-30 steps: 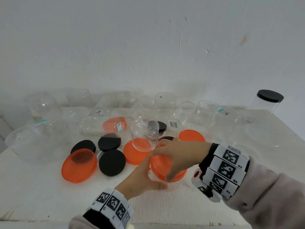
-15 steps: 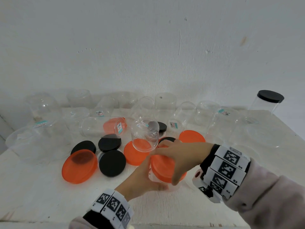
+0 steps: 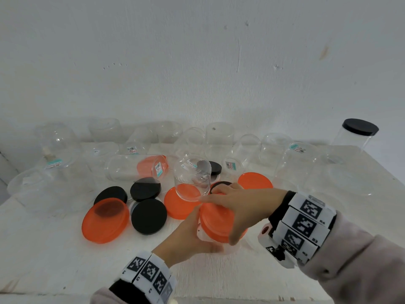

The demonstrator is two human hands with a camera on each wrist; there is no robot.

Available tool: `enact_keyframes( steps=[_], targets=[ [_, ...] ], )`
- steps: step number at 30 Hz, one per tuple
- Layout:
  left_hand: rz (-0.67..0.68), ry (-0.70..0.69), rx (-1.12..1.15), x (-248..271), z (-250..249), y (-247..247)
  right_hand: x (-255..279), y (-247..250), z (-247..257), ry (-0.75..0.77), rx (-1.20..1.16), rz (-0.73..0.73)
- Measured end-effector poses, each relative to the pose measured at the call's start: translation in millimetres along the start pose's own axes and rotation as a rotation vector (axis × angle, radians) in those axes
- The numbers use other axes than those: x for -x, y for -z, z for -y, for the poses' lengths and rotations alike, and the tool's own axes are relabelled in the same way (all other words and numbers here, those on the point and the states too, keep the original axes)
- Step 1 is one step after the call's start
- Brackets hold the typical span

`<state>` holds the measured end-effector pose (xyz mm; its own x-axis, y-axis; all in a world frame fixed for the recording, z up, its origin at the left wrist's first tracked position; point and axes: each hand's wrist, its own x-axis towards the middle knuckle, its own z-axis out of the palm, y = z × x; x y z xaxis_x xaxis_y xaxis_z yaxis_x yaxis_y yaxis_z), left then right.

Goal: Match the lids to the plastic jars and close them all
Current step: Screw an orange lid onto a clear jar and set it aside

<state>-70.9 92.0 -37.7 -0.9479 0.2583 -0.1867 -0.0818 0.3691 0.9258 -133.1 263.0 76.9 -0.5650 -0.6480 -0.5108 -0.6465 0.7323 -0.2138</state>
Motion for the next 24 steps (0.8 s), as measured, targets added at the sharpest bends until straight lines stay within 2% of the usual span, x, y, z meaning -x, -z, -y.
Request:
enact_keyframes(
  steps=[3,9,11,13,16,24],
  targets=[
    [-0.004,-0.009,0.011,0.1,-0.7,-0.4,-2.3,-4.4,-4.3,-0.006,-0.011,-0.025],
    [0.006,-0.009,0.045,0.1,-0.3,-0.5,-6.6,-13.0,3.4,-0.210,0.111,-0.126],
    [0.004,-0.001,0.028,0.2,-0.2,0.0,-3.8,-8.8,0.3,-0.185,0.085,-0.072],
    [0.007,0.000,0.013,0.6,0.2,0.1,0.4,-3.0,-1.4,-0.077,0.013,-0.026],
    [0.008,0.006,0.021,-0.2,0.6,-0.6,0.5,-2.0,-0.7,0.029,-0.021,-0.043],
    [0.015,0.003,0.034,0.1,-1.7,-0.4,-7.0,-13.1,0.0,-0.048,0.060,-0.136]
  ],
)
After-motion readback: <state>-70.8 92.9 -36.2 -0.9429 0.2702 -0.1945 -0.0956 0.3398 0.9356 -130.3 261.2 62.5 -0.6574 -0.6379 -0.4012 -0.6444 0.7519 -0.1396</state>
